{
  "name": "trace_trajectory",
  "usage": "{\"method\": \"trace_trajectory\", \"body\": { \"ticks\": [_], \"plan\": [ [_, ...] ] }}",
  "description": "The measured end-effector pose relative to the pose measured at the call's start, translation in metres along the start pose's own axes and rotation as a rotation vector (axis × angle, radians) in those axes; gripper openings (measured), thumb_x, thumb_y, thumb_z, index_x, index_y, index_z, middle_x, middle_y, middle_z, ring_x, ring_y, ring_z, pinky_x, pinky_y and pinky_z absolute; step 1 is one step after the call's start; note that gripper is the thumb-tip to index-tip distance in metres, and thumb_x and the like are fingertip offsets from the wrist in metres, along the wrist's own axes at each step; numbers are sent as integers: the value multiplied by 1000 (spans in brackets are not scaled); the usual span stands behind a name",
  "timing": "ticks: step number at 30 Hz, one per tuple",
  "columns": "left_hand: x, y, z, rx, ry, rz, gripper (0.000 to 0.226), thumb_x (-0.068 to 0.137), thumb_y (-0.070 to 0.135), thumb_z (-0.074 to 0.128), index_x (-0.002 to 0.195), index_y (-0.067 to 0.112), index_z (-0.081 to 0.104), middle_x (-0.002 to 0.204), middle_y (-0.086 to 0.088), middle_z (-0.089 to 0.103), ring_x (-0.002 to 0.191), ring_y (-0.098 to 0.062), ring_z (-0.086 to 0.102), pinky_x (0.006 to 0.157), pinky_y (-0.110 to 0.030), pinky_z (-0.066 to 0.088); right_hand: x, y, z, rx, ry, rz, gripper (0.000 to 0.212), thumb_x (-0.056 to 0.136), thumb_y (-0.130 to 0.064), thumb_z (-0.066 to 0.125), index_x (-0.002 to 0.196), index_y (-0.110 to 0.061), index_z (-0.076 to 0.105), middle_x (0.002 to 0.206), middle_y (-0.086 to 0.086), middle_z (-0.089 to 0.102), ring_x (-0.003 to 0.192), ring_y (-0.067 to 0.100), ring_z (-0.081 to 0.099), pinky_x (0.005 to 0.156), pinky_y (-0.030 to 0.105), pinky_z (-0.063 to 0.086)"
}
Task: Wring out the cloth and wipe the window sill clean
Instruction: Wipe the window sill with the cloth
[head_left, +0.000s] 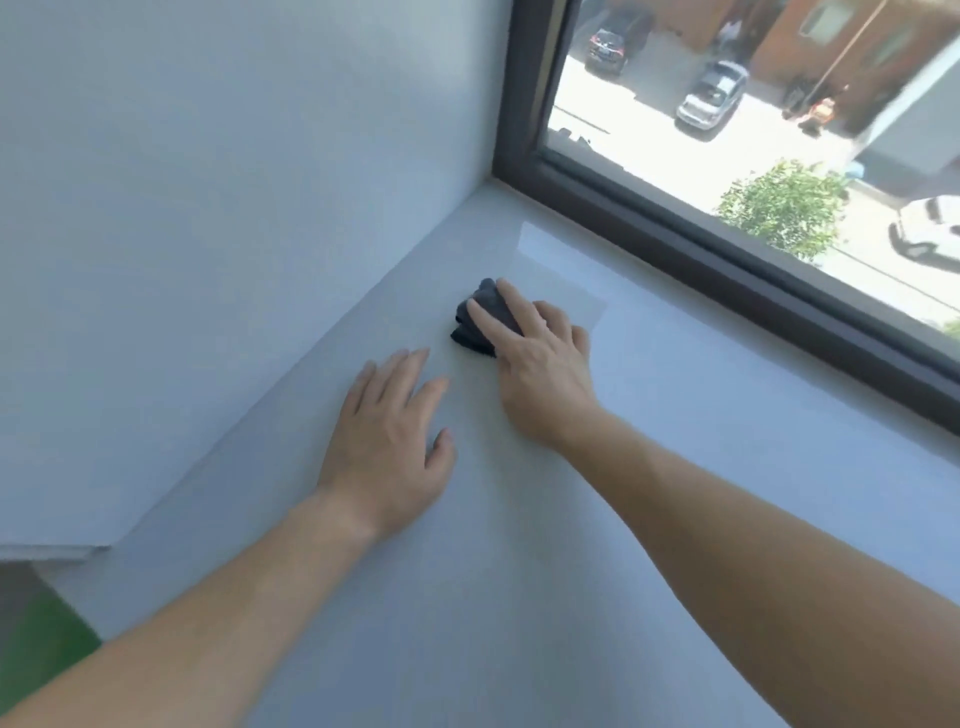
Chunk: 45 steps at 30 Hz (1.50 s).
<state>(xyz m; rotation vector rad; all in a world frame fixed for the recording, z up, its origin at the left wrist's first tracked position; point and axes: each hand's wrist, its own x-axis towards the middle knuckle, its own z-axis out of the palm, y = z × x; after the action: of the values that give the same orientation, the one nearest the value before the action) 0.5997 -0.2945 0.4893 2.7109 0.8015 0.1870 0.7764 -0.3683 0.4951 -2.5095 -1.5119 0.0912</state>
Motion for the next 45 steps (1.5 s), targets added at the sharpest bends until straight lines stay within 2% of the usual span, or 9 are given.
{"method": "trace_trajectory", "body": {
  "ticks": [7, 12, 18, 22, 29, 34, 39, 43, 45],
  "plan": [
    [23, -8, 11, 84, -100, 90, 66, 85, 42, 37, 145, 16, 45, 159, -14, 30, 149, -32, 21, 120, -52, 13, 20, 105, -20, -35, 128, 495, 49, 97, -17, 40, 141, -40, 40, 159, -6, 24, 133, 29, 28, 101, 42, 23],
    [23, -7, 9, 114, -108, 95, 68, 84, 41, 37, 145, 13, 44, 158, -16, 30, 149, -34, 21, 120, -53, 14, 20, 87, -13, 74, 300, 891, 52, 90, -14, 44, 137, -35, 46, 156, -7, 27, 131, 24, 30, 99, 39, 21],
    [24, -8, 8, 127, -120, 91, 68, 85, 42, 36, 146, 15, 42, 159, -15, 27, 150, -32, 17, 120, -53, 13, 11, 80, -7, -93, 150, 495, 54, 86, -8, 48, 134, -32, 45, 153, -3, 32, 124, 27, 36, 92, 38, 23],
    [25, -7, 11, 136, -113, 101, 69, 83, 43, 36, 146, 14, 43, 159, -17, 28, 149, -33, 19, 120, -54, 15, -8, 120, -21, 24, 240, 852, 53, 91, -12, 42, 140, -31, 44, 154, -1, 30, 129, 30, 32, 98, 42, 24],
    [23, -8, 12, 145, -113, 86, 72, 86, 45, 30, 154, 22, 30, 164, -9, 15, 152, -27, 7, 122, -51, 8, -10, 99, -11, -66, 173, 487, 39, 95, -16, 43, 131, -30, 50, 149, -2, 38, 118, 31, 39, 89, 37, 23],
    [26, -9, 13, 161, -127, 89, 72, 85, 46, 28, 154, 24, 29, 165, -8, 13, 152, -27, 5, 122, -52, 6, 0, 94, -13, 59, 282, 838, 38, 95, -18, 42, 130, -31, 50, 151, -3, 35, 122, 29, 36, 88, 39, 24],
    [27, -8, 12, 153, -121, 91, 70, 86, 45, 29, 153, 22, 31, 164, -9, 15, 152, -29, 7, 121, -53, 7, -14, 77, -12, -76, 132, 370, 35, 93, -13, 46, 125, -26, 51, 141, -5, 41, 113, 29, 39, 82, 35, 20],
    [29, -9, 13, 162, -126, 109, 71, 84, 45, 33, 152, 21, 34, 163, -11, 19, 152, -31, 8, 121, -54, 8, -10, 116, -24, 23, 247, 901, 39, 98, -21, 40, 134, -30, 50, 149, -4, 37, 123, 28, 35, 87, 38, 23],
    [29, -10, 12, 156, -126, 108, 71, 84, 44, 34, 151, 21, 35, 163, -11, 19, 151, -31, 9, 121, -55, 9, -3, 82, -13, 28, 261, 882, 41, 96, -25, 40, 137, -31, 46, 155, -6, 29, 125, 28, 32, 91, 41, 25]
  ]
}}
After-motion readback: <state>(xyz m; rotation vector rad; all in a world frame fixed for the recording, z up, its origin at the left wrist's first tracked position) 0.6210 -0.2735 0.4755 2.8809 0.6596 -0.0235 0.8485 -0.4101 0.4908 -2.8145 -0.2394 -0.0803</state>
